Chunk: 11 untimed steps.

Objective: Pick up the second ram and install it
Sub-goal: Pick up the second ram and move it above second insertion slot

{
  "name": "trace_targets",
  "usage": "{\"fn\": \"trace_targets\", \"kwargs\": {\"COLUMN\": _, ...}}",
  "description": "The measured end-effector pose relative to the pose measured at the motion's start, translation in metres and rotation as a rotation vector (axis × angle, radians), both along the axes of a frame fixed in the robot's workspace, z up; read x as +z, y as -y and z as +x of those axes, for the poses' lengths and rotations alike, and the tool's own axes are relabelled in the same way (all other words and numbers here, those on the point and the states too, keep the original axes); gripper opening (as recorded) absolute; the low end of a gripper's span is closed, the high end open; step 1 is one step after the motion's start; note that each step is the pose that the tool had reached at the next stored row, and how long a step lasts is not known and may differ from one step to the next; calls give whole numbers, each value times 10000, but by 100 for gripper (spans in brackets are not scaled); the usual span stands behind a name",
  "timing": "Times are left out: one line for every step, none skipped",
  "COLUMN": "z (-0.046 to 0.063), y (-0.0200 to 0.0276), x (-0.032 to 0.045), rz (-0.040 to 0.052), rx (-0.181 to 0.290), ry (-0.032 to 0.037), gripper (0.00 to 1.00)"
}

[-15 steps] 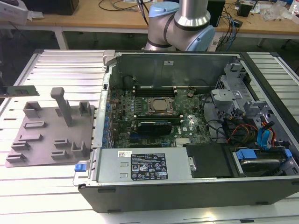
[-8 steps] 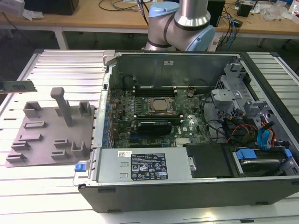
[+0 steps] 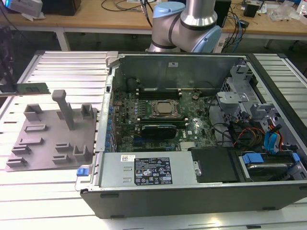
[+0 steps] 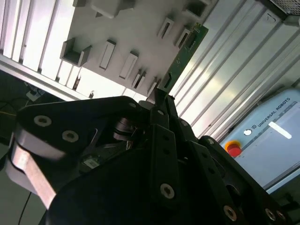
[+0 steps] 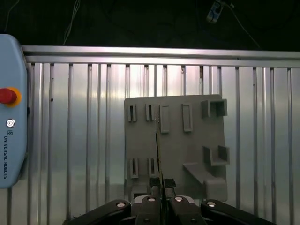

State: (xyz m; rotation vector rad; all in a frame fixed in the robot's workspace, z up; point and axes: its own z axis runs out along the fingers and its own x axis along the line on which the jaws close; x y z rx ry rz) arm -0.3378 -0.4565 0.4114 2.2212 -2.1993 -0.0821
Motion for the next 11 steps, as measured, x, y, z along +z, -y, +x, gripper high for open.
{"fn": "trace_targets", "kwargs": {"z": 44, "y": 0, "x": 0, "rz": 0, "rx": 0, "ry": -1, "gripper": 11}}
{"fn": "trace_targets", "kwargs": {"z": 98, "y": 0, "x": 0, "rz": 0, "rx": -1, "ry": 0, "gripper": 11}}
{"fn": "trace_targets", "kwargs": {"z": 138, "y": -1, "x": 0, "rz": 0, "rx": -1, "ry": 0, "gripper": 11}}
{"fn": "trace_targets", "kwargs": {"z": 159, "y": 0, "x": 0, "rz": 0, "rx": -1, "ry": 0, "gripper": 11}}
{"fn": "trace_targets", "kwargs": {"z": 172, "y": 0, "x": 0, "rz": 0, "rx": 0, "ry": 0, "gripper": 11}}
{"fn": "trace_targets", "kwargs": {"z": 193, "y": 0, "x": 0, "rz": 0, "rx": -1, "ry": -1, "gripper": 11}}
{"fn": "trace_targets", "kwargs": {"z": 219, "y": 0, "x": 0, "rz": -1, "rx": 0, "ry": -1, "gripper": 11}}
{"fn": "trace_targets", "kwargs": {"z": 227, "y": 0, "x": 0, "rz": -1, "rx": -1, "ry": -1, "gripper": 11}}
{"fn": "trace_targets", "kwargs": {"z": 245, "y": 0, "x": 0, "rz": -2, "rx": 0, "ry": 0, "gripper": 11}}
{"fn": "trace_targets", "kwargs": {"z": 255, "y": 0, "x": -1, "rz": -2, "rx": -1, "ry": 0, "gripper": 11}}
{"fn": "trace_targets", "kwargs": {"z": 267, "y": 0, "x": 0, "rz": -2, "rx": 0, "ry": -1, "gripper": 11}}
